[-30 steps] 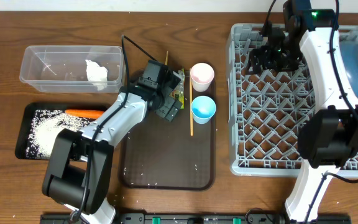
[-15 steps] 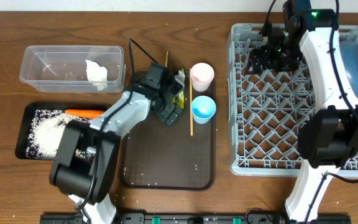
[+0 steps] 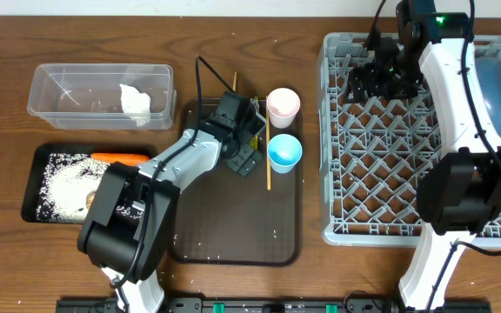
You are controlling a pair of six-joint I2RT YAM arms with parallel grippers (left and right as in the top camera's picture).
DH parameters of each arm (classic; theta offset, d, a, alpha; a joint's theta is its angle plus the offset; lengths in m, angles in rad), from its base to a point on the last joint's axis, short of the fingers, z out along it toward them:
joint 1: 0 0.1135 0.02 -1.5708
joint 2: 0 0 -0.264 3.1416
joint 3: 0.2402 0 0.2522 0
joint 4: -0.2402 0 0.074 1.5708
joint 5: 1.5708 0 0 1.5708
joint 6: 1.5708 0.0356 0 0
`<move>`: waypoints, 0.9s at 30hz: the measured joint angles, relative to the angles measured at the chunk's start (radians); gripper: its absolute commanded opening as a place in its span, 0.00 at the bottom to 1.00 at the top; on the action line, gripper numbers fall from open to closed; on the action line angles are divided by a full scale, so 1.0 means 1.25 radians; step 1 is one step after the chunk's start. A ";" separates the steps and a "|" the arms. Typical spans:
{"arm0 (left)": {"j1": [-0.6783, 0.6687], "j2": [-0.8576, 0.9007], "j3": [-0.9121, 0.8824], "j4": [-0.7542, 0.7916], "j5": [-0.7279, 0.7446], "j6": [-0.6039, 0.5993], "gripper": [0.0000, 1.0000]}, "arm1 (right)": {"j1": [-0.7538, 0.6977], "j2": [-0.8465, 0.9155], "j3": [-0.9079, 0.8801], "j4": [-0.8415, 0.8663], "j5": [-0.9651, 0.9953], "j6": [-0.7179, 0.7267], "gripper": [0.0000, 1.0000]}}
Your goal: Sort waste into correct bins and load items into the dishwasher rack
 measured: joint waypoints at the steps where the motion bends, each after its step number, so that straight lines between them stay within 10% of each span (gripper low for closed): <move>1: -0.002 -0.002 0.000 0.002 -0.011 -0.002 0.95 | 0.000 0.000 0.000 0.000 0.000 0.000 0.88; 21: -0.097 0.004 0.001 0.047 -0.085 0.074 0.87 | 0.000 0.000 0.000 0.002 0.000 -0.003 0.89; 27: -0.092 0.024 0.009 0.089 -0.115 0.078 0.56 | 0.000 0.000 0.000 0.002 0.000 -0.003 0.89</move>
